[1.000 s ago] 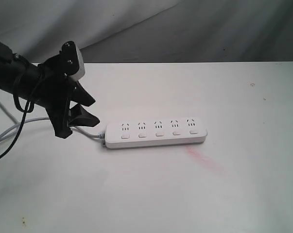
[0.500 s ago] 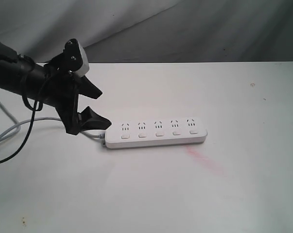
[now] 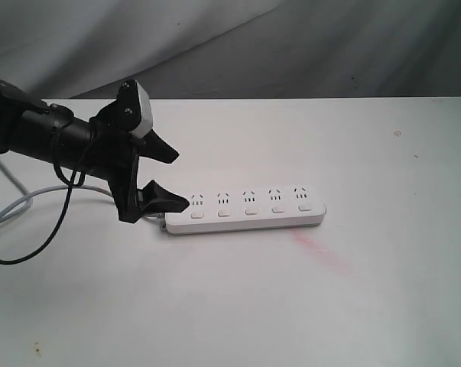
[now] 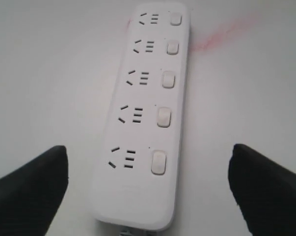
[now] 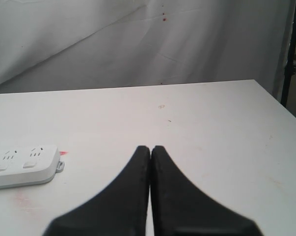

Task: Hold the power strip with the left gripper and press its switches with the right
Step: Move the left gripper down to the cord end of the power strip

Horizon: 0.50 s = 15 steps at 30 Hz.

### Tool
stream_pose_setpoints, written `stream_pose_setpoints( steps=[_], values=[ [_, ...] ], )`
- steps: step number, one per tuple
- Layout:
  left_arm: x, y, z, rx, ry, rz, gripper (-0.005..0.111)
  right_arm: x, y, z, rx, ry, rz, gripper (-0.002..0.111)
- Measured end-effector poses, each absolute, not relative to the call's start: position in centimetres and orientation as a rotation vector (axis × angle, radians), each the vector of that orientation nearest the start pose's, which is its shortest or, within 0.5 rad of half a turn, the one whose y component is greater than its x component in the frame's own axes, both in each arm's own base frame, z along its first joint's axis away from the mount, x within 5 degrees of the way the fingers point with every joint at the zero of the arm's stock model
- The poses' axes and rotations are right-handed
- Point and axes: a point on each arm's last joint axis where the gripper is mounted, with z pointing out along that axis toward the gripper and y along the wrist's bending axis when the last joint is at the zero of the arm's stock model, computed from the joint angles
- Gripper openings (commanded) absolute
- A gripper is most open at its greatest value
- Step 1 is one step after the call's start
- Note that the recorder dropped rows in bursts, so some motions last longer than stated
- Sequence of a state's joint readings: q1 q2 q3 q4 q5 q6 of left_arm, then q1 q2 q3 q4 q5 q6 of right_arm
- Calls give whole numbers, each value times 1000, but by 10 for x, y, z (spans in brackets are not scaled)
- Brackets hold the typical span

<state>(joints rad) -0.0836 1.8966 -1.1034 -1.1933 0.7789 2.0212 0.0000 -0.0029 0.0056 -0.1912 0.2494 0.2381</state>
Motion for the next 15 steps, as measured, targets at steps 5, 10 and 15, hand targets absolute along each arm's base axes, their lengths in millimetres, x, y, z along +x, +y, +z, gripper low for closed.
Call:
stream_pose_setpoints(
  steps=[5, 10, 15],
  values=[
    [364, -88, 156, 1355, 1952, -514, 92, 55, -4, 189, 80, 1729, -2, 0],
    [367, -87, 142, 1389, 1956, -492, 94, 55, -4, 189, 80, 1729, -2, 0],
    [369, -86, 126, 1370, 1999, -500, 94, 55, -4, 189, 80, 1729, -2, 0]
  ],
)
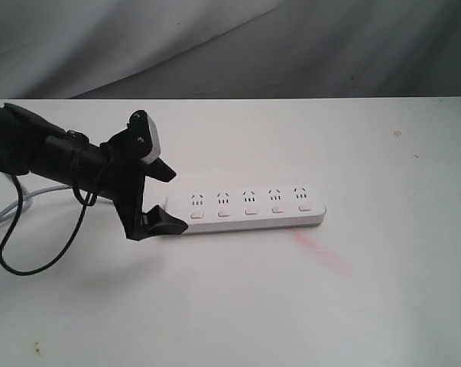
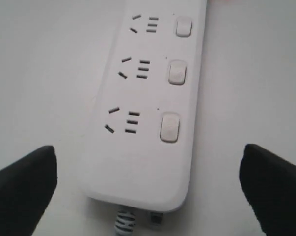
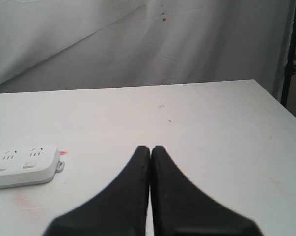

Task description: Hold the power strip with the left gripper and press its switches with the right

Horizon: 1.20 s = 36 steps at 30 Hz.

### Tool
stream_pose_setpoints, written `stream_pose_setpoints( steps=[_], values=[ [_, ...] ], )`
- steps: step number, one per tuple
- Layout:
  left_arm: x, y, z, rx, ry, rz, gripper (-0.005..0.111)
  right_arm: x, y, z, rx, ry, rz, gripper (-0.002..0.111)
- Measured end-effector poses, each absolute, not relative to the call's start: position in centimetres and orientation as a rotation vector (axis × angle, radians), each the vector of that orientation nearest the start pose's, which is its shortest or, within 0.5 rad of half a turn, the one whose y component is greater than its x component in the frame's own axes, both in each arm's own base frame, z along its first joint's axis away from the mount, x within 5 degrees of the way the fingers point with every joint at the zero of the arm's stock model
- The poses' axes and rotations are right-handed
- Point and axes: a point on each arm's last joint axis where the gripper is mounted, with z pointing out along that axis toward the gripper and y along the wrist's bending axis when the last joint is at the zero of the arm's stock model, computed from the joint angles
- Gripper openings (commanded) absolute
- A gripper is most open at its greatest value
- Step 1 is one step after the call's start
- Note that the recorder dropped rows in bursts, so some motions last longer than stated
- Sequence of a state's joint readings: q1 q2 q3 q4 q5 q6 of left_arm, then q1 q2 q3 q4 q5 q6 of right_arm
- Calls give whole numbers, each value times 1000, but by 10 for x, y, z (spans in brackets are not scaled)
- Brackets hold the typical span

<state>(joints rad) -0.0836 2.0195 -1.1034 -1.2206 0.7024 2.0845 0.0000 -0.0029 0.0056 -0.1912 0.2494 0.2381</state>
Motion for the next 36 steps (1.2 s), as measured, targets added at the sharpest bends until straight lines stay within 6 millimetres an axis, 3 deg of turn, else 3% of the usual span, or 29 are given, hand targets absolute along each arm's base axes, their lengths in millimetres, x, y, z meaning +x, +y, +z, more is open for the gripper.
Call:
stream_pose_setpoints(
  steps=[17, 36],
  values=[
    [373, -83, 94, 1335, 2092, -485, 94, 55, -4, 189, 80, 1729, -2, 0],
    [378, -83, 95, 1421, 2055, -449, 94, 55, -4, 189, 80, 1729, -2, 0]
  ],
)
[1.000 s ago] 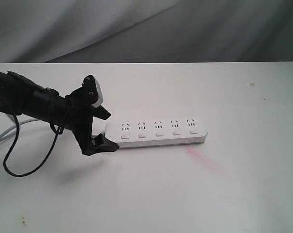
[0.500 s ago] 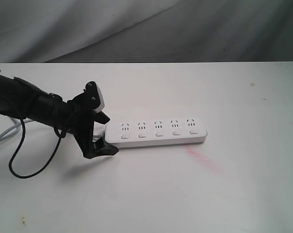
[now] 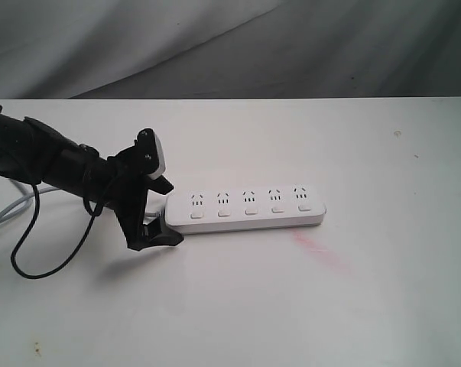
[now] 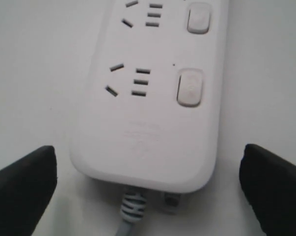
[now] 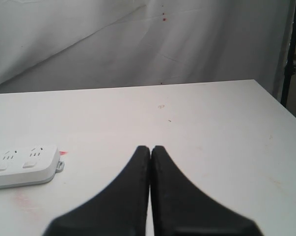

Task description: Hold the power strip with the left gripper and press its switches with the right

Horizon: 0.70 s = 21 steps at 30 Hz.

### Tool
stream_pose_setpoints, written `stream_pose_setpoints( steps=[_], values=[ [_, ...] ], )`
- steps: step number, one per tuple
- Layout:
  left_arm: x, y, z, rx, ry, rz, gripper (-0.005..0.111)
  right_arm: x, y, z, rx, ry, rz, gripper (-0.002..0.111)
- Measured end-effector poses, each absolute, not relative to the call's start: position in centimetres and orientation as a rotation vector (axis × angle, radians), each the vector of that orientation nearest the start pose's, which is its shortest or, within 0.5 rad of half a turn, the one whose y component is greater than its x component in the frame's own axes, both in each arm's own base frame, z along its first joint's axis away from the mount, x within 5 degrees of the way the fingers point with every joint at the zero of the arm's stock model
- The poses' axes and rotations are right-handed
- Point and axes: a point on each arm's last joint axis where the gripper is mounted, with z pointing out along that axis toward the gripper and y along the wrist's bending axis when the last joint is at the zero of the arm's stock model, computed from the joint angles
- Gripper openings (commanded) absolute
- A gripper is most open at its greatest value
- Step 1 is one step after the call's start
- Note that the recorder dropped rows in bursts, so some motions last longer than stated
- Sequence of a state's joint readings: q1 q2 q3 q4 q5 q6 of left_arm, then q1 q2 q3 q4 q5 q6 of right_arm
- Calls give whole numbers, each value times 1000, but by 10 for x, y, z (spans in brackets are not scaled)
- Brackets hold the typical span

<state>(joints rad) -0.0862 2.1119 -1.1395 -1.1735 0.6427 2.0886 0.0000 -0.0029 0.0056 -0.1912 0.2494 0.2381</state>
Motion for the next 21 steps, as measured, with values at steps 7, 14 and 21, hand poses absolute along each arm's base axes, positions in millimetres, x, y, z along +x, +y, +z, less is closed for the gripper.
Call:
stream_pose_setpoints(
  steps=[7, 14, 21],
  values=[
    [377, -83, 94, 1459, 2046, -447, 94, 55, -4, 189, 80, 1729, -2, 0],
    [377, -83, 91, 1460, 2053, -453, 94, 55, -4, 189, 80, 1729, -2, 0],
    [377, -84, 89, 1454, 2054, -476, 94, 55, -4, 189, 80, 1729, -2, 0]
  ],
)
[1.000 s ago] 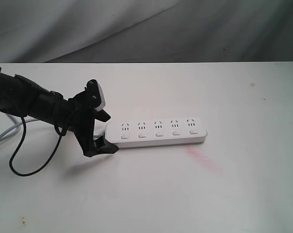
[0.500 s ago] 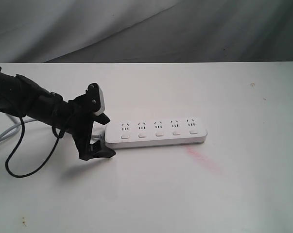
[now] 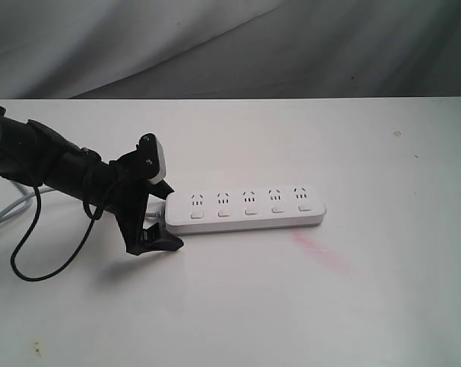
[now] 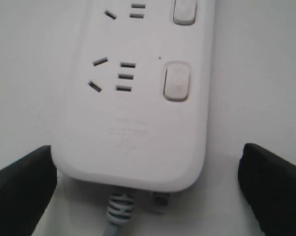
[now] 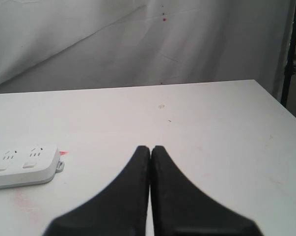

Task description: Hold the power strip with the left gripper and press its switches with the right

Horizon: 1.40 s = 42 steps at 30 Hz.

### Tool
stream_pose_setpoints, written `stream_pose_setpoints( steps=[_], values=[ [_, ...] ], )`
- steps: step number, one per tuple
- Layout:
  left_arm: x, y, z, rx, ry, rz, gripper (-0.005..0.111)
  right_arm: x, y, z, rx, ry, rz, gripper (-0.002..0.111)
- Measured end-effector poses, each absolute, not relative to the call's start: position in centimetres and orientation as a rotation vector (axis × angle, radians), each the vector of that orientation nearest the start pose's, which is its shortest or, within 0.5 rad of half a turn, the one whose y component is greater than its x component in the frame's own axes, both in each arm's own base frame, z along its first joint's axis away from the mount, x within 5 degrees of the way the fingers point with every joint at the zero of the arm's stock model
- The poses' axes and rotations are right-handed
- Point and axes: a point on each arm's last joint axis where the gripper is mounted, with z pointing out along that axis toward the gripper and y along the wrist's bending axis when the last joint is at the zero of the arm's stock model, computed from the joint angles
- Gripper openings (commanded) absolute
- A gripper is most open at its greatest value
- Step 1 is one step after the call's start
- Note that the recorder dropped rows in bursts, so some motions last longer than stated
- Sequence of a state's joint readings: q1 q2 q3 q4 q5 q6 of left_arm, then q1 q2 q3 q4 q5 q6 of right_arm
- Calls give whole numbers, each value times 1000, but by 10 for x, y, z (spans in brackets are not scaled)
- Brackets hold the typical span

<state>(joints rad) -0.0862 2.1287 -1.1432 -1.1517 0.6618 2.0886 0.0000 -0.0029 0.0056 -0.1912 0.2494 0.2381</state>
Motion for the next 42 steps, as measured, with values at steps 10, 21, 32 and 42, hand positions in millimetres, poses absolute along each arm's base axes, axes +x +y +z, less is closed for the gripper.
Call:
stream_pose_setpoints(
  steps=[10, 21, 32, 42],
  values=[
    [377, -84, 89, 1438, 2059, -478, 91, 55, -4, 189, 80, 1729, -2, 0],
    [378, -84, 89, 1430, 2064, -466, 60, 55, -4, 189, 80, 1729, -2, 0],
    [378, -84, 89, 1430, 2064, -466, 60, 55, -4, 189, 80, 1729, -2, 0],
    [378, -84, 89, 1430, 2064, -466, 60, 55, -4, 189, 80, 1729, -2, 0]
  ],
)
